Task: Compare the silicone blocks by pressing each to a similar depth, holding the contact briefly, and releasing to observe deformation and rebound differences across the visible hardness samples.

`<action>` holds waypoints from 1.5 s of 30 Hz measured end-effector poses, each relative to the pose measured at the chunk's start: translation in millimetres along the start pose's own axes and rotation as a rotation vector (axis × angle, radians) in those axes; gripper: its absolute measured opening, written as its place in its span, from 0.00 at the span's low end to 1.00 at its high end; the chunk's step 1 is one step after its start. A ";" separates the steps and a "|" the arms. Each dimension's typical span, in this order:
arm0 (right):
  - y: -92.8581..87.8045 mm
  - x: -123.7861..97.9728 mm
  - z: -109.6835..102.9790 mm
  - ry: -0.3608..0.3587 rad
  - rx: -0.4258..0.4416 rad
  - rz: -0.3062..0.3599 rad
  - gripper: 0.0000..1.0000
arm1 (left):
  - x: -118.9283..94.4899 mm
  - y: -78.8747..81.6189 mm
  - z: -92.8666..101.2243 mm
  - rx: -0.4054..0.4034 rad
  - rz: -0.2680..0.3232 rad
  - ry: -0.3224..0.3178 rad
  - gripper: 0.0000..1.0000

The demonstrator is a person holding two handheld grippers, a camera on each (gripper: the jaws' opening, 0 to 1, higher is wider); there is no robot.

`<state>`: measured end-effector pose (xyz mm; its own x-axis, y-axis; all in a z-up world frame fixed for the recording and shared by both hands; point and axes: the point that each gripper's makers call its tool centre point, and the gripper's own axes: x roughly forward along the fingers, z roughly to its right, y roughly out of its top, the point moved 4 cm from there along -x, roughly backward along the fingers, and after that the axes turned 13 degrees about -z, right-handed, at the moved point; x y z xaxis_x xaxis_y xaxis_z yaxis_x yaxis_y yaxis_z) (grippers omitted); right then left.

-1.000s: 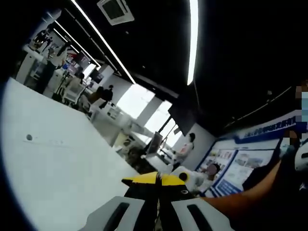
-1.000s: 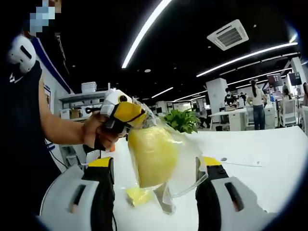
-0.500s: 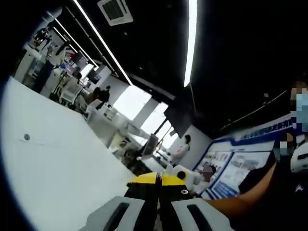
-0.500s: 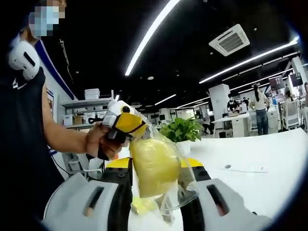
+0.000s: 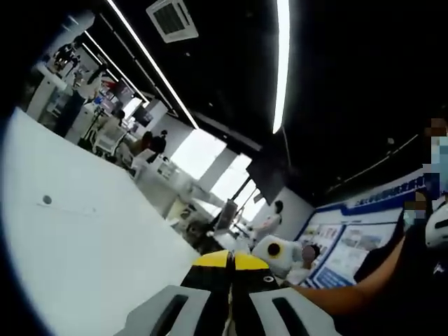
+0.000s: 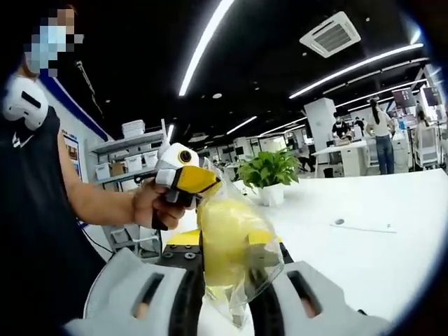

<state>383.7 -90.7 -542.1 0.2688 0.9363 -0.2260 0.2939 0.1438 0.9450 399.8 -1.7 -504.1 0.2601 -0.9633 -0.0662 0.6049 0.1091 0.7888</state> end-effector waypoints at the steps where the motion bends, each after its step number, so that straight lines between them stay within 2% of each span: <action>1: 0.8 0.8 -0.2 0.001 0.008 -0.010 0.15 | -0.3 0.6 -0.5 0.002 0.002 0.002 0.00; 5: 0.5 1.9 -0.5 0.012 0.039 -0.044 0.12 | -2.1 0.5 -2.0 0.026 -0.005 0.008 0.00; 8: -2.9 3.9 -1.1 0.014 0.058 -0.087 0.09 | -3.3 -3.9 -5.2 0.099 -0.022 0.036 0.00; 12: -4.7 3.9 -2.7 0.024 0.079 -0.109 0.07 | -4.2 -5.2 -5.7 0.116 -0.034 0.037 0.00; 16: -7.0 3.2 0.7 0.021 0.095 -0.134 0.05 | -1.7 -7.0 -7.2 0.235 -0.042 0.082 0.00; 19: -8.8 3.4 1.2 0.008 0.082 -0.152 0.04 | -1.2 -9.2 -8.1 0.243 -0.060 0.093 0.00; 20: -9.6 3.3 2.0 0.007 0.086 -0.159 0.04 | -0.8 -10.0 -8.8 0.268 -0.066 0.107 0.00; 27: -8.7 2.7 0.7 0.009 0.088 -0.162 0.03 | -2.2 -9.5 -8.9 0.209 -0.072 0.071 0.00; 30: -8.1 2.6 0.3 0.010 0.085 -0.166 0.03 | -2.4 -10.0 -7.0 0.213 -0.074 0.068 0.00; 34: -9.2 5.1 -0.2 0.014 0.081 -0.184 0.02 | -4.6 -12.1 -7.3 0.259 -0.091 0.092 0.00; 38: -8.0 6.4 -2.5 0.019 0.074 -0.180 0.02 | -7.3 -11.3 -8.1 0.243 -0.076 0.075 0.00; 45: -10.2 10.6 -2.9 0.021 0.070 -0.197 0.02 | -9.5 -13.3 -10.7 0.264 -0.087 0.114 0.00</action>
<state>380.9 -81.3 -553.4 0.1812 0.8988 -0.3991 0.4023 0.3026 0.8641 397.4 8.7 -520.5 0.3074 -0.9310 -0.1968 0.4156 -0.0546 0.9079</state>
